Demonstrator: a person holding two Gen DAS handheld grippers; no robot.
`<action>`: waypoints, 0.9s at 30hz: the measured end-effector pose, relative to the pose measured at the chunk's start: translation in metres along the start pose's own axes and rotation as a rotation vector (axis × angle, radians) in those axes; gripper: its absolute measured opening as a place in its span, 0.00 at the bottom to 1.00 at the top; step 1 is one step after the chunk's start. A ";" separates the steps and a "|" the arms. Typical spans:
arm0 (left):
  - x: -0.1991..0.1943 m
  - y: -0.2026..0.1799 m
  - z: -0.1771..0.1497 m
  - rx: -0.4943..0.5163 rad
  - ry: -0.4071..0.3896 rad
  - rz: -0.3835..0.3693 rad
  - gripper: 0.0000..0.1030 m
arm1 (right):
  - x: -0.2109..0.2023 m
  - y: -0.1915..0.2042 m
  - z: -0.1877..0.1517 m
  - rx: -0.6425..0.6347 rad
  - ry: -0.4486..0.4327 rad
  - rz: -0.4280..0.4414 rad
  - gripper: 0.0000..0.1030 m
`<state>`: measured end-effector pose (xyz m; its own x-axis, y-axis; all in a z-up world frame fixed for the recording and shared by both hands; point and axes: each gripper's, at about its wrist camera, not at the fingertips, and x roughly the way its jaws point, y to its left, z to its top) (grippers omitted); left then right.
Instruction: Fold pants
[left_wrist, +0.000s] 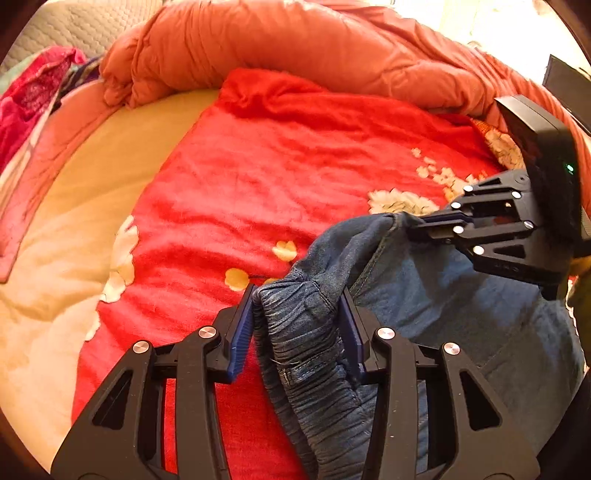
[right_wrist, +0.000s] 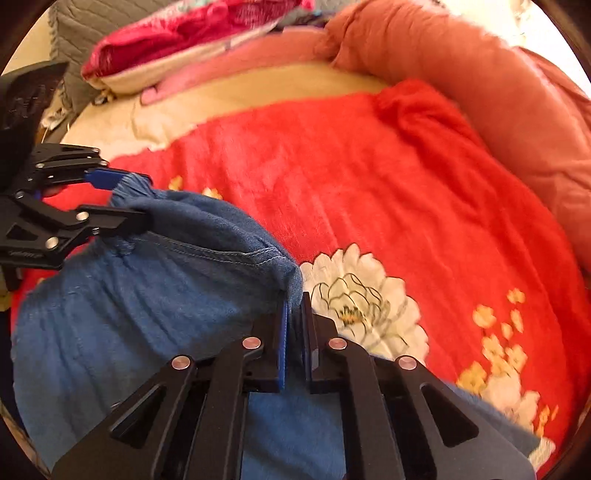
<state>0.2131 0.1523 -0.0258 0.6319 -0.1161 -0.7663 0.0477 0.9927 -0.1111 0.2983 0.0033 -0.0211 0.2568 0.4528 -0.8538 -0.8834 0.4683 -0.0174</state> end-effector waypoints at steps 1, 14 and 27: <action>-0.004 -0.002 -0.001 0.006 -0.013 -0.001 0.33 | -0.008 0.001 -0.002 0.009 -0.018 -0.005 0.05; -0.090 -0.038 -0.041 0.065 -0.184 -0.056 0.32 | -0.129 0.065 -0.065 0.142 -0.230 -0.033 0.05; -0.121 -0.059 -0.121 0.103 -0.100 -0.051 0.32 | -0.152 0.159 -0.136 0.163 -0.214 -0.008 0.05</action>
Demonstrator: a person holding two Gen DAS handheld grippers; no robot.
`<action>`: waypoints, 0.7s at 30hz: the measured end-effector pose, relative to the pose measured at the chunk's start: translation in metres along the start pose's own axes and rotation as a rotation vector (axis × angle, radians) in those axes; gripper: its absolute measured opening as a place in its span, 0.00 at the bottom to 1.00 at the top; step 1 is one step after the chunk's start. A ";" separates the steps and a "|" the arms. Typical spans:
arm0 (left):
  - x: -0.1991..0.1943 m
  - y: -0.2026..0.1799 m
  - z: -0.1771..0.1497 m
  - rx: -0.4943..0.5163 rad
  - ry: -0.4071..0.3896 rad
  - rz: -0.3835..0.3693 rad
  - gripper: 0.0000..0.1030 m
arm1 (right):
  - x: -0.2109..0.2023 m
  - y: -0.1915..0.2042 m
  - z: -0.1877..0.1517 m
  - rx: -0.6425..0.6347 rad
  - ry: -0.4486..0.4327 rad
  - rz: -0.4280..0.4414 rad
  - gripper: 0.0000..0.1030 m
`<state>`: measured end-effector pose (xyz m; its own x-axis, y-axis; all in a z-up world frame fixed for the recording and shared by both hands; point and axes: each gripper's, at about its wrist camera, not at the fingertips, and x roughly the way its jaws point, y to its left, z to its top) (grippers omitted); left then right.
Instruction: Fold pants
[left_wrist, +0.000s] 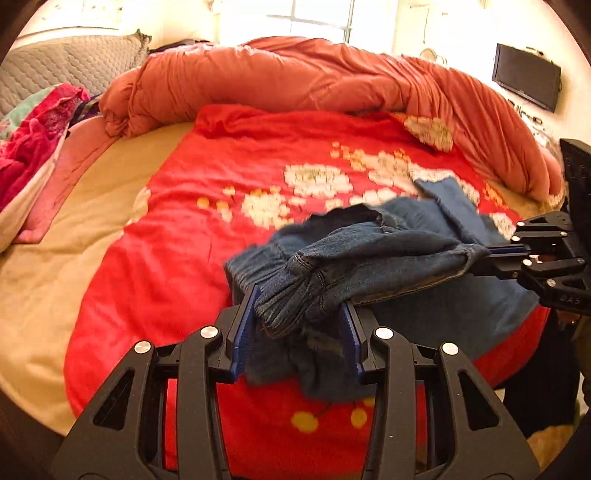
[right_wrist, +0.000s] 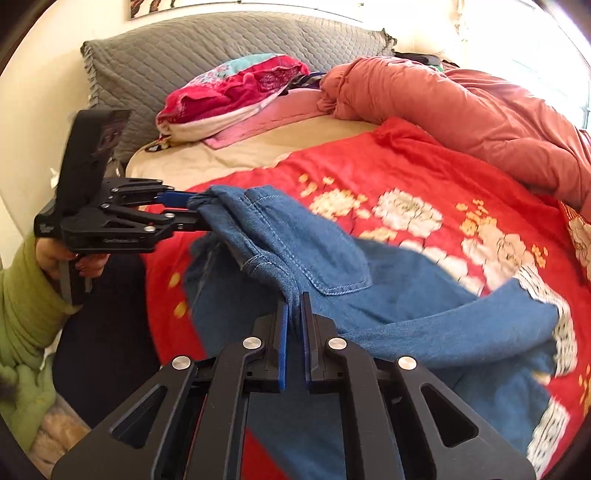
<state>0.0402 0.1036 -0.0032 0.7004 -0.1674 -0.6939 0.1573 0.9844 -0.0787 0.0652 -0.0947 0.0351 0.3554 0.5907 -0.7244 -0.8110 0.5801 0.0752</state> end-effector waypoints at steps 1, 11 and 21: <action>0.001 -0.001 -0.004 -0.001 0.012 0.006 0.32 | 0.002 0.005 -0.005 0.003 0.005 0.008 0.05; -0.002 0.007 -0.025 -0.007 0.063 0.034 0.35 | 0.020 0.036 -0.037 0.055 0.038 0.026 0.06; -0.022 0.018 -0.039 -0.032 0.082 0.053 0.41 | 0.038 0.047 -0.050 0.051 0.075 0.020 0.13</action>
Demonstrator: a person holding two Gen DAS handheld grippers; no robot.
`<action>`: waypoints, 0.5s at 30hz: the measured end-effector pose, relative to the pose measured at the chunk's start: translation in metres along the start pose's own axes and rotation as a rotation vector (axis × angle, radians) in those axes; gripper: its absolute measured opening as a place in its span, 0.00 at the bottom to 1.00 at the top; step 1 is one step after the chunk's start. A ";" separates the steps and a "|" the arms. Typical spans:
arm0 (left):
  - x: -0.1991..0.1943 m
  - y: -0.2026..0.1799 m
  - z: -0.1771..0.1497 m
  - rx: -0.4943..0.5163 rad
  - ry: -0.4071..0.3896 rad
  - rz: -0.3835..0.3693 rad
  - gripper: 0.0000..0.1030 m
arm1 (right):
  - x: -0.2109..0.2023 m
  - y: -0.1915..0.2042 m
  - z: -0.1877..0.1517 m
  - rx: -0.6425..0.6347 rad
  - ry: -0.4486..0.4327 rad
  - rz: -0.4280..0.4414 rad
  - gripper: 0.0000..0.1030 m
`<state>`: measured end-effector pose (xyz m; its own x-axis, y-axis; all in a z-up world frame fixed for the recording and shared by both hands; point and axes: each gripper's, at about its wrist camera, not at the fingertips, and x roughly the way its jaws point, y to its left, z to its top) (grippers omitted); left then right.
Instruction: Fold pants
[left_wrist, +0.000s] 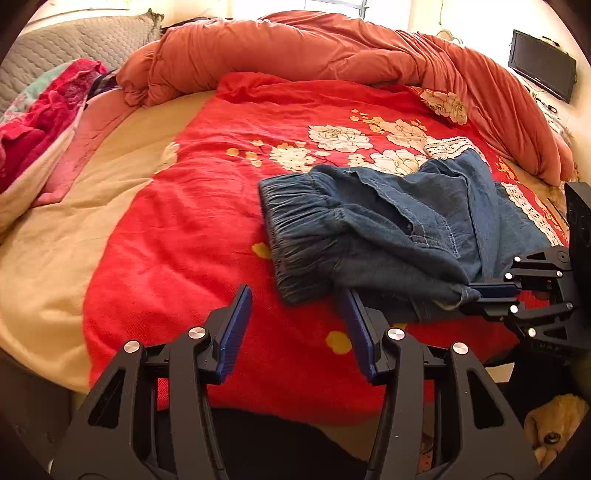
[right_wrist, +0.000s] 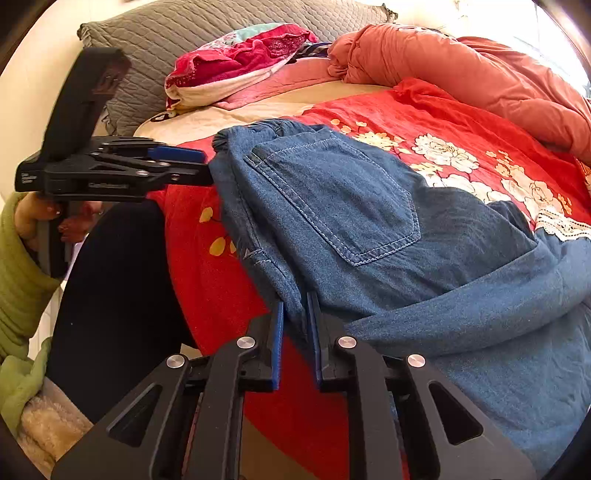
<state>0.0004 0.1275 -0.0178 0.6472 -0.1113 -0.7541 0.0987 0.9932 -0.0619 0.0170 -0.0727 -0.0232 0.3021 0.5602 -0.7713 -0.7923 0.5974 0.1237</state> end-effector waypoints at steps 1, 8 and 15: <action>-0.008 0.005 -0.001 -0.024 -0.011 -0.004 0.41 | -0.001 0.001 0.000 0.000 -0.001 0.002 0.14; -0.026 -0.007 0.026 -0.060 -0.089 -0.056 0.45 | -0.005 0.004 -0.001 0.019 -0.011 0.055 0.23; 0.016 -0.065 0.056 0.045 -0.047 -0.100 0.48 | -0.036 -0.010 0.001 0.105 -0.062 0.130 0.24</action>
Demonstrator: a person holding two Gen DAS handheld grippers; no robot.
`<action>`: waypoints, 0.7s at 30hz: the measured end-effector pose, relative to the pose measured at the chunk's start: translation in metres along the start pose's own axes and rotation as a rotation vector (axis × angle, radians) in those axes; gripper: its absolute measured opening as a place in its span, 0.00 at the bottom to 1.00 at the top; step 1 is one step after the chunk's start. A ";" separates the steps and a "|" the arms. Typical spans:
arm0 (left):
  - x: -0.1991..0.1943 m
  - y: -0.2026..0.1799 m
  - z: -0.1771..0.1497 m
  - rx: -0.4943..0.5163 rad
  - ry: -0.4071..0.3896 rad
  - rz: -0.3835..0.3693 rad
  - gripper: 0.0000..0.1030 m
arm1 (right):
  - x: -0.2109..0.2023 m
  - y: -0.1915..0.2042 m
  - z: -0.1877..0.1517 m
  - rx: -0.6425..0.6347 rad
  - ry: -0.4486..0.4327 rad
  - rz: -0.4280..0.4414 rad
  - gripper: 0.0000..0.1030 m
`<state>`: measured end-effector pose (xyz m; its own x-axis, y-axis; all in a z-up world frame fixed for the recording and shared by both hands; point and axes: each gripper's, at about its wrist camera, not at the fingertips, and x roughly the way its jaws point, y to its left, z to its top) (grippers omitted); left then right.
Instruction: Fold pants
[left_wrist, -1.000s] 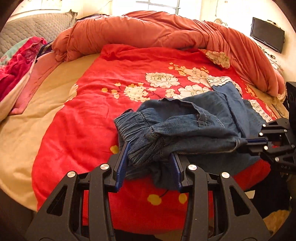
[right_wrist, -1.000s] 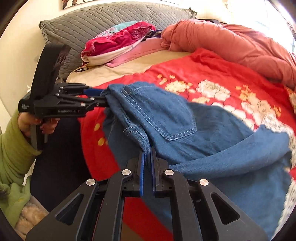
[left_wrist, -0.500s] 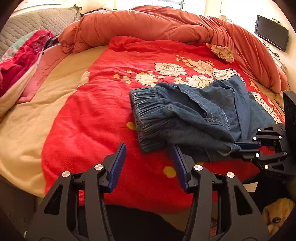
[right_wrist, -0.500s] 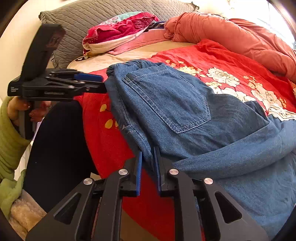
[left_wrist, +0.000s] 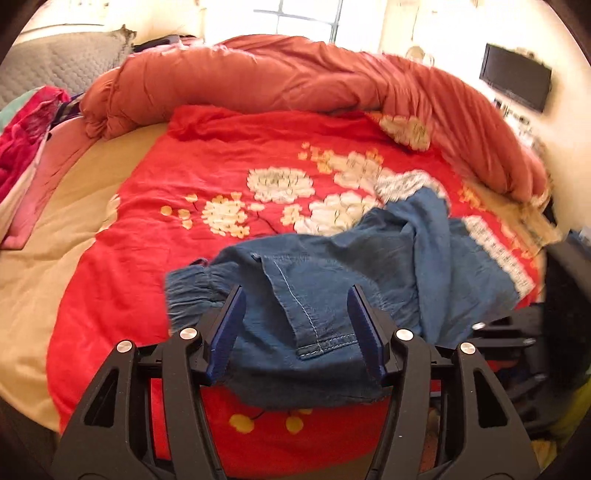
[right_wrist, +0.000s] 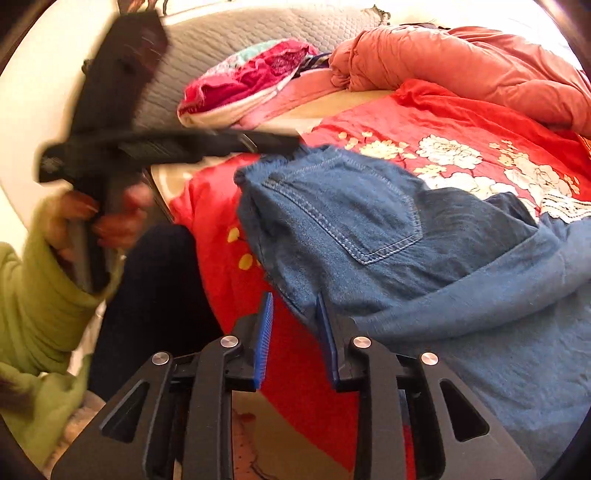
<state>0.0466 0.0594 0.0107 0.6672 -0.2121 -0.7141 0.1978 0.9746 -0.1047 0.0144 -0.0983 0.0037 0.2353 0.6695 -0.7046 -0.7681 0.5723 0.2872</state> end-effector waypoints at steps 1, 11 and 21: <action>0.008 -0.002 -0.002 0.009 0.025 0.016 0.48 | -0.005 -0.002 0.000 0.010 -0.010 -0.001 0.24; 0.026 -0.003 -0.034 0.071 0.101 0.083 0.48 | -0.013 -0.043 0.026 0.112 -0.039 -0.161 0.46; 0.029 -0.001 -0.036 0.071 0.093 0.072 0.48 | 0.027 -0.068 0.017 0.219 0.086 -0.216 0.58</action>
<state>0.0403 0.0551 -0.0351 0.6126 -0.1311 -0.7795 0.2046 0.9788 -0.0038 0.0828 -0.1108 -0.0242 0.3209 0.4844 -0.8139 -0.5570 0.7915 0.2515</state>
